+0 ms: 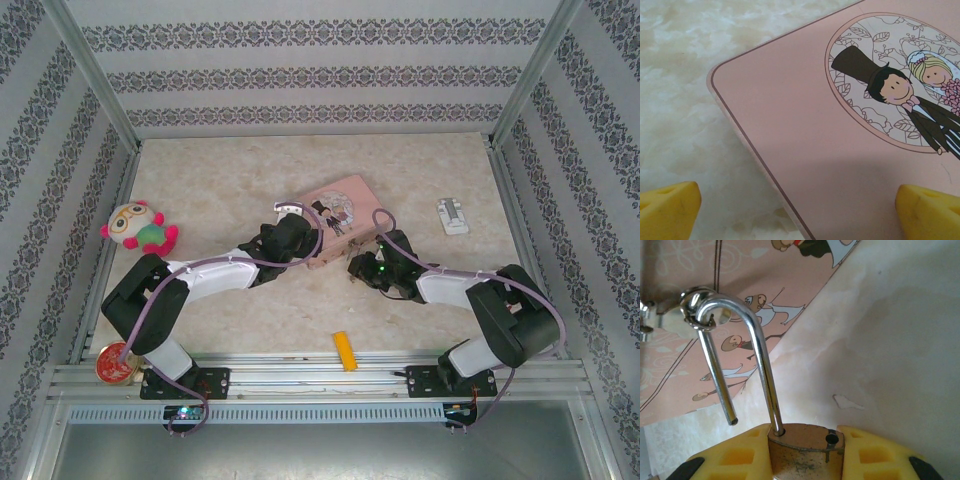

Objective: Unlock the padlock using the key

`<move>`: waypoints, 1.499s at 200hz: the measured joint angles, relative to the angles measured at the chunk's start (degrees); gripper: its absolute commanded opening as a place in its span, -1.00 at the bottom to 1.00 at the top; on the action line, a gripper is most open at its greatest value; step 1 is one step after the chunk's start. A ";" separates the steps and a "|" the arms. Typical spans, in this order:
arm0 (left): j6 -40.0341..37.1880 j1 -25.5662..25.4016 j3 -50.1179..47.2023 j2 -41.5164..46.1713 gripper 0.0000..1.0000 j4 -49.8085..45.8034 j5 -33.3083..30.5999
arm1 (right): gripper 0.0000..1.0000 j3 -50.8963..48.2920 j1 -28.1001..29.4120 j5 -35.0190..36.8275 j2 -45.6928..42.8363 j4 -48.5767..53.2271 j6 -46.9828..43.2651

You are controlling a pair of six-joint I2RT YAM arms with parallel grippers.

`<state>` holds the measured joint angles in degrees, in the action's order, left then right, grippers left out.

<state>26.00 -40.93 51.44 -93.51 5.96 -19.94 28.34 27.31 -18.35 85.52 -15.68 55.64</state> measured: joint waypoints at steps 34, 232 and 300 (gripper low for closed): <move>0.02 0.00 -0.13 -0.13 0.99 -0.09 -0.07 | -1.00 -0.57 -0.70 -1.51 1.79 -3.39 0.17; 1.64 -0.26 -0.57 -0.15 0.99 -0.17 -0.63 | -1.00 -0.68 -2.43 -3.45 2.91 -6.95 1.68; 1.95 -0.26 -0.59 -0.15 0.99 -0.17 -0.68 | -1.00 -0.66 -2.47 -3.45 2.91 -7.10 1.70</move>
<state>27.94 -41.19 50.85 -93.67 5.78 -20.62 27.68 24.84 -21.80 88.42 -22.79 57.34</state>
